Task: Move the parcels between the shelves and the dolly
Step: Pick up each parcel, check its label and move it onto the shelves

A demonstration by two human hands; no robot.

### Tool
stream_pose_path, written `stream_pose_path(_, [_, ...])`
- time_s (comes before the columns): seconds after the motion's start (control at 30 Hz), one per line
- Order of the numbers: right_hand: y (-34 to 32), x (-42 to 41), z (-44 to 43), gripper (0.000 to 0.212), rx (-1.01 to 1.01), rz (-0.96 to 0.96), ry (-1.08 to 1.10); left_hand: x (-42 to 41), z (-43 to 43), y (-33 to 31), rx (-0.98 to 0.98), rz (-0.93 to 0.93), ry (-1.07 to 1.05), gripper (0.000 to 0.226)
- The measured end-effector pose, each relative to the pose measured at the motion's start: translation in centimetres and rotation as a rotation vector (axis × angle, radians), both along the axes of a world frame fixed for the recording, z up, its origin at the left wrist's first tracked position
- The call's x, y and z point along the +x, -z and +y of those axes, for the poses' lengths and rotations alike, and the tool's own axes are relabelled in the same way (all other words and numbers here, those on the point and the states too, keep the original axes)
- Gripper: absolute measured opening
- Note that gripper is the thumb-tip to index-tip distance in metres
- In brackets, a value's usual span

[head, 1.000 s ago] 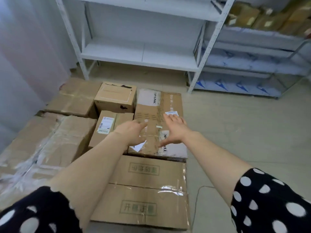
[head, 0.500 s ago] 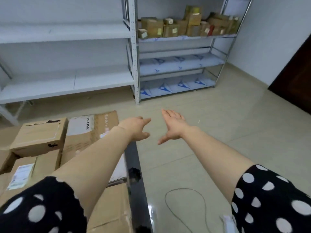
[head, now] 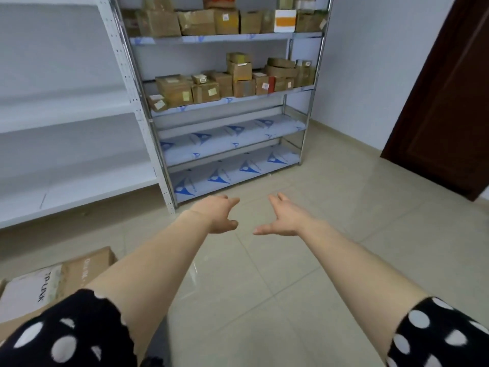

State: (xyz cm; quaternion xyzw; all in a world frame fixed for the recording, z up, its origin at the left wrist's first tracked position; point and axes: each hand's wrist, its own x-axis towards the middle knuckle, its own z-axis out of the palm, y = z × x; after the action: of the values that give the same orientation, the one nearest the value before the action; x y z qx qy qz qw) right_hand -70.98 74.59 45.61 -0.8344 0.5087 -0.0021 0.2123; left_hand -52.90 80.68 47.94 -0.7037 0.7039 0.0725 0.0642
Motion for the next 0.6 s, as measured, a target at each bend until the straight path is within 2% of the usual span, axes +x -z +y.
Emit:
stream_pose_path(0.17, [-1.2, -1.2, -10.9, 0.113, -0.045, 0.007, 0.057, -0.7, -12.3, -0.6, -0.016, -0.017, 0.047, 0.07])
stream_pose_path(0.43, [-4.0, 3.2, -32.5, 0.114, -0.094, -0.038, 0.076, 2.7, -35.3, -4.5, -0.107, 0.006, 0.088, 0.073])
stream_pose_path(0.6, [-5.1, 3.1, -43.1, 0.113, -0.091, -0.027, 0.099, 2.9, -46.2, -6.1, -0.131, 0.033, 0.11, 0.073])
